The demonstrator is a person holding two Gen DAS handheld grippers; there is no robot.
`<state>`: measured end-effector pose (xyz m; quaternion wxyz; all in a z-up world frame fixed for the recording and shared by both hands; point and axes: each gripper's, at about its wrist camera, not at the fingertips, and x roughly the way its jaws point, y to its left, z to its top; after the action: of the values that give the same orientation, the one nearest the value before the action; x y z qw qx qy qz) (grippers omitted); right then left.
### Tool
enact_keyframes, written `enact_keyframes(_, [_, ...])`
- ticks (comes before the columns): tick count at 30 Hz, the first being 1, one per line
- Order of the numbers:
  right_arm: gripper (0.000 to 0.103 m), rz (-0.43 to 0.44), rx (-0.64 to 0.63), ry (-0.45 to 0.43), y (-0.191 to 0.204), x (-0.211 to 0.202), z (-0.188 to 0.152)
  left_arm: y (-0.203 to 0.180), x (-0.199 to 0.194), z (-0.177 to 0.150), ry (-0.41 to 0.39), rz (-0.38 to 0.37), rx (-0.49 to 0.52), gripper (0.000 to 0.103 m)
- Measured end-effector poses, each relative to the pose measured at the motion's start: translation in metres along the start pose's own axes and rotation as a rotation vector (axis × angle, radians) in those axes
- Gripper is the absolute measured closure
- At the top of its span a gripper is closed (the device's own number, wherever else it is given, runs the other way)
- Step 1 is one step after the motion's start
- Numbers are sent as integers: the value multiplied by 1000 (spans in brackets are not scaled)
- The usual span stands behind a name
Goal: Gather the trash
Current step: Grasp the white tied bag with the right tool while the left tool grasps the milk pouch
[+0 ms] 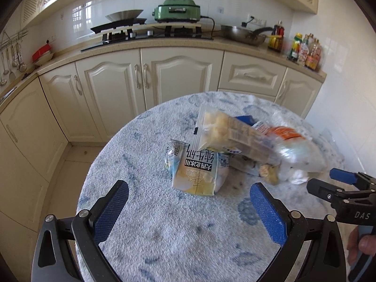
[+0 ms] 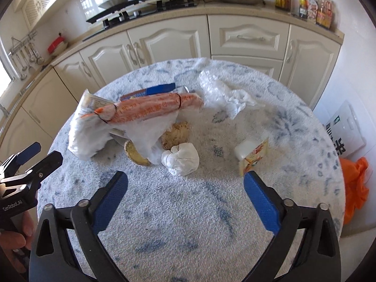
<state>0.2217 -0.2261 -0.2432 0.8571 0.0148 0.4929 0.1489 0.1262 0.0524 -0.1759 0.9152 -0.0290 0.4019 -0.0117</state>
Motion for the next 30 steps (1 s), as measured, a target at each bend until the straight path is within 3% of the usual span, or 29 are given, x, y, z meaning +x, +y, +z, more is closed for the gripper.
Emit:
enact_keyframes(3, [19,6,-12,22,0,14,3,-3,29,5,37,11,-2,1])
enact_keyframes(12, [36,19,-22,44,-6,41,13,-16,89,32,57,42,55,2])
enact_keyframes(14, [43,11,-51,31,-2,43,14,-19,102,30,66,27,63,9])
enact_keyframes(15, [53,13,-58,28,-1,43,14,-19,106,25,76,2,59,24])
enact_keyframes(16, [65,24,-62,28,0,43,14,-18,113,27,96,-25,44,29])
enact_keyframes(21, [66,37,-73,20,2,36,7,-10,111,28,84,-65,22,31])
enact_keyframes(30, [66,69,-13,4,-10,10,-15,8,87,9,72,-63,-6,32])
